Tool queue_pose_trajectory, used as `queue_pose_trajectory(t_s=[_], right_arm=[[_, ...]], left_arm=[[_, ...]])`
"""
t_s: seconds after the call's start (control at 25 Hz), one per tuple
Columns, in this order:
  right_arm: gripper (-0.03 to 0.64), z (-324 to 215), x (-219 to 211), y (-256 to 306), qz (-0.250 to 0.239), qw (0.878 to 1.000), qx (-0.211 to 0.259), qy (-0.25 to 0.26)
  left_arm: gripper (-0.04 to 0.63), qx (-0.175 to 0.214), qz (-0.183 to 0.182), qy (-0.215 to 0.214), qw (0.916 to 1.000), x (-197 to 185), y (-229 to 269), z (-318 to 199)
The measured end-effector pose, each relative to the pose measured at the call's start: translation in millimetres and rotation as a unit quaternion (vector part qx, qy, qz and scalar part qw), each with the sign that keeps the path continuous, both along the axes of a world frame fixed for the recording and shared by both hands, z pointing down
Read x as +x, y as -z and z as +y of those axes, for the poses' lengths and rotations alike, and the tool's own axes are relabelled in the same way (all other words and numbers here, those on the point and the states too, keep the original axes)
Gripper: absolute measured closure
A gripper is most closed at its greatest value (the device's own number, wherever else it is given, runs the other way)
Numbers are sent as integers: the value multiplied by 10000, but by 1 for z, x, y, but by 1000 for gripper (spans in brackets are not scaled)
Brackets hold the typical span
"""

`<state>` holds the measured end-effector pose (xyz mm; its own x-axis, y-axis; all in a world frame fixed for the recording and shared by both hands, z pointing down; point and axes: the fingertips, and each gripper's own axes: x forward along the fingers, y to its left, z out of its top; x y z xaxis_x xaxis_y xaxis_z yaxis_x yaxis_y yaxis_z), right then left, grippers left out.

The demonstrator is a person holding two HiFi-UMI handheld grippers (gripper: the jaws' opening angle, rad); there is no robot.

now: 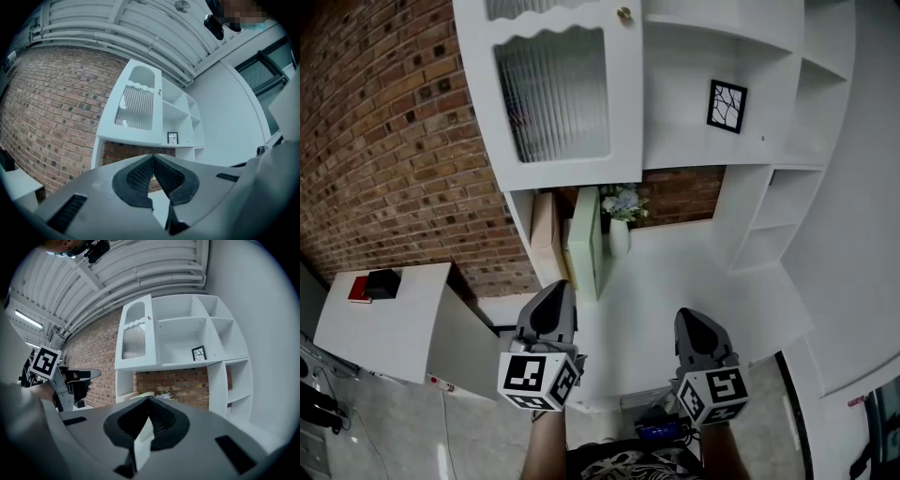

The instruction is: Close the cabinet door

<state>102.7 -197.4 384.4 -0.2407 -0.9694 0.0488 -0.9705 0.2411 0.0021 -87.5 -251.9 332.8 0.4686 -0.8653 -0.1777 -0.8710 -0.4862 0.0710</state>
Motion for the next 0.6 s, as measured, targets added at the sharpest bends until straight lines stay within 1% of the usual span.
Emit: queue_pose_trajectory(t_s=[0.16, 0.28, 0.48, 0.6], right_arm=[[615, 1, 3, -1, -49, 10000, -39, -61], [615, 4, 5, -6, 15, 9998, -143, -116], [615, 3, 2, -8, -42, 9999, -138, -91], [615, 3, 1, -5, 73, 9998, -173, -106]], left_arm=[[581, -99, 2, -33, 9999, 1, -7, -2], [581, -185, 0, -91, 9998, 4, -14, -3], [581, -216, 13, -118, 9997, 5, -18, -4], [581, -220, 13, -130, 9997, 4, -17, -4]])
